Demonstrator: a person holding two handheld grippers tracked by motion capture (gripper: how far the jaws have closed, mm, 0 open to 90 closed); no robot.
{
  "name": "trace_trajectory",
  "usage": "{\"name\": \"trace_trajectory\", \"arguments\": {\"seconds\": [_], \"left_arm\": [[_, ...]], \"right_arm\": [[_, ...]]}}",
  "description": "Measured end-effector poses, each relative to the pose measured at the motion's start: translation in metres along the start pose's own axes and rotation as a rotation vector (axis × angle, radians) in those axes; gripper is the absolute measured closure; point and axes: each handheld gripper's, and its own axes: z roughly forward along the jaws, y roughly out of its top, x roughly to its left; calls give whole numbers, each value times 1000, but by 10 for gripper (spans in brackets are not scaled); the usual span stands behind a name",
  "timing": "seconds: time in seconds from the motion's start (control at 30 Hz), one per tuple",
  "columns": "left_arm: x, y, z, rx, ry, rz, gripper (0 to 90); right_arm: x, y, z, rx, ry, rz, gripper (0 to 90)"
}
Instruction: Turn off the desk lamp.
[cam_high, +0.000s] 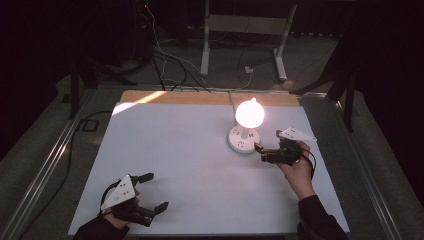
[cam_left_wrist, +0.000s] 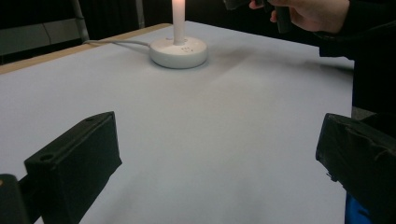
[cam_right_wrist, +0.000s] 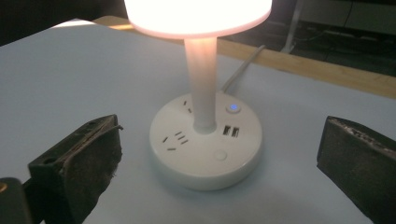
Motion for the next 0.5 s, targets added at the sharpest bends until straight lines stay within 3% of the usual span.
{"name": "trace_trajectory", "arguments": {"seconds": [0.2, 0.23, 0.3, 0.5], "left_arm": [[0, 0, 0, -1, 1, -1, 4], [0, 0, 0, -3, 1, -1, 4], [0, 0, 0, -3, 2, -2, 4], [0, 0, 0, -4, 3, -3, 4]], "right_arm": [[-2, 3, 5, 8, -11, 11, 84], [-2, 5, 8, 24, -14, 16, 154], [-2, 5, 10, 35, -16, 16, 155], [-1, 4, 21, 59, -32, 32, 323]]}}
